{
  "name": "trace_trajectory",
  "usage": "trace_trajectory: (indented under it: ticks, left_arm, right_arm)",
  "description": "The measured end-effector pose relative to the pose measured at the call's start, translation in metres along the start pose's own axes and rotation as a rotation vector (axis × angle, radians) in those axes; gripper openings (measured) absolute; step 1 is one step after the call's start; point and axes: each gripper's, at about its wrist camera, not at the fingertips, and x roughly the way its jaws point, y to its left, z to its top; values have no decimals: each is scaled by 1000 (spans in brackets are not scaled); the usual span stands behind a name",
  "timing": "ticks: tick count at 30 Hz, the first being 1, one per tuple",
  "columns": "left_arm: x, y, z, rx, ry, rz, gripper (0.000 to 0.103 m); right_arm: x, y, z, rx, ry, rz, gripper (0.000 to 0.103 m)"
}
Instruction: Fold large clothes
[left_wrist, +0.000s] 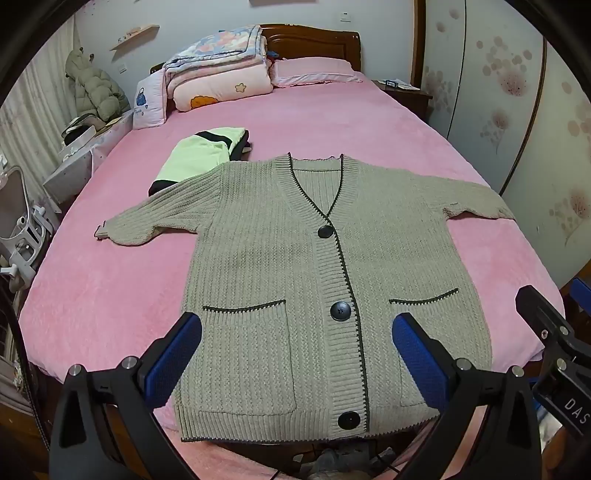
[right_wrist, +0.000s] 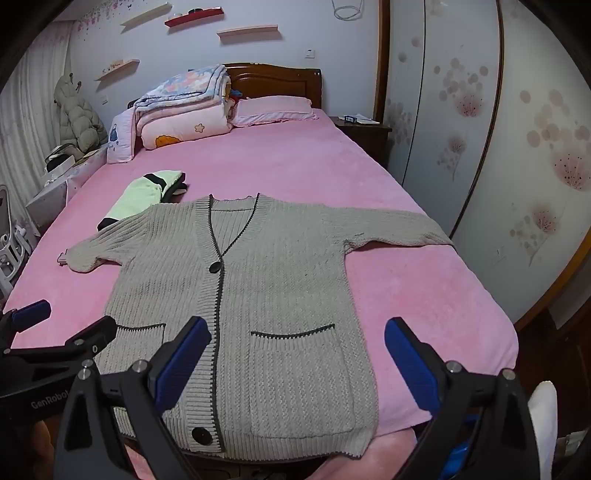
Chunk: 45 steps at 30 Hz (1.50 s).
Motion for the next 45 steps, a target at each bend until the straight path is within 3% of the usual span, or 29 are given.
trace_trajectory:
  ticks: [45]
  left_arm:
    - [-2,24,-8,-97,-18,-14,102]
  right_arm:
    - [6,7,-4,-17,7,28,97]
